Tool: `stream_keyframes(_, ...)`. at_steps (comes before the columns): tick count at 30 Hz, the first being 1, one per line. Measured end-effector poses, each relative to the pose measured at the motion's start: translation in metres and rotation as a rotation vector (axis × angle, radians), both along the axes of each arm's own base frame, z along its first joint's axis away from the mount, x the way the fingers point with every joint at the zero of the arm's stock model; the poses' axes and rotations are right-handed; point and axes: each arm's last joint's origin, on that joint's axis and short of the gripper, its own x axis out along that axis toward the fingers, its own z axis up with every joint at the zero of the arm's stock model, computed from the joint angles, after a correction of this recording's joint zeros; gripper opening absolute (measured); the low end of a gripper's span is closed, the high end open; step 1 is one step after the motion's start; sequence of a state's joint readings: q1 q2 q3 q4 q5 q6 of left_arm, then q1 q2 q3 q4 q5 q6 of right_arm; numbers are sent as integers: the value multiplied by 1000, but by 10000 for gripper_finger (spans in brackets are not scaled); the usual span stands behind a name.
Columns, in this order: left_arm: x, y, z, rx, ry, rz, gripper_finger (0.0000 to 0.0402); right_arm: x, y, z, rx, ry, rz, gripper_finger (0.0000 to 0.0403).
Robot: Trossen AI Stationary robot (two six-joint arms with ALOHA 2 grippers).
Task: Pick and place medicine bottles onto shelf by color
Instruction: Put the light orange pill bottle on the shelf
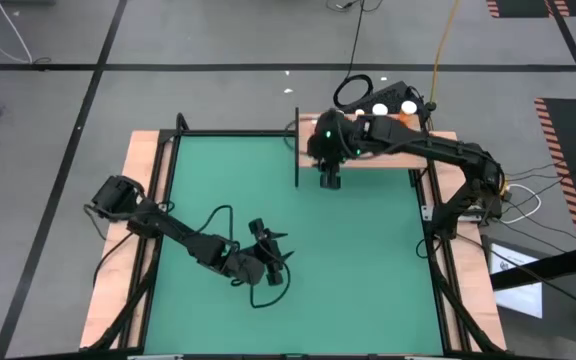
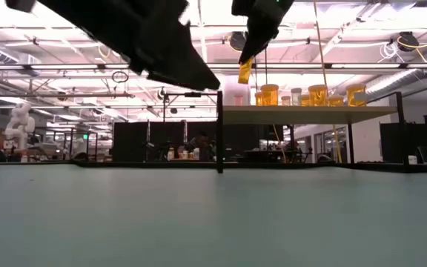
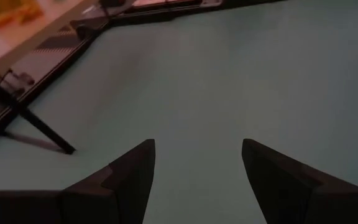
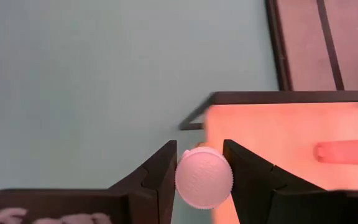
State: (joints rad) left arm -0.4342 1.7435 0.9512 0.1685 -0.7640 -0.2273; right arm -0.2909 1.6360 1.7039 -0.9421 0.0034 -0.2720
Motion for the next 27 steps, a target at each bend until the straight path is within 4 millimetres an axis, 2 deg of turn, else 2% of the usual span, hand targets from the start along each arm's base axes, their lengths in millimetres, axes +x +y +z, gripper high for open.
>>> stream_keyframes(7, 12, 16, -19, -23, 34, 35, 243, -8, -40, 0, 5, -45, -27, 116)
stream_keyframes(12, 19, 24, -27, -36, 40, 20, 243, -11, -60, -7, 29, -44, -54, 116)
stream_keyframes(21, 26, 23, -22, -23, -11, -60, 243, -7, -90, -27, 28, -16, -100, 116)
stream_keyframes(27, 16, 21, -15, 20, 52, -51, 243, -2, -99, -39, 76, -9, -84, 116)
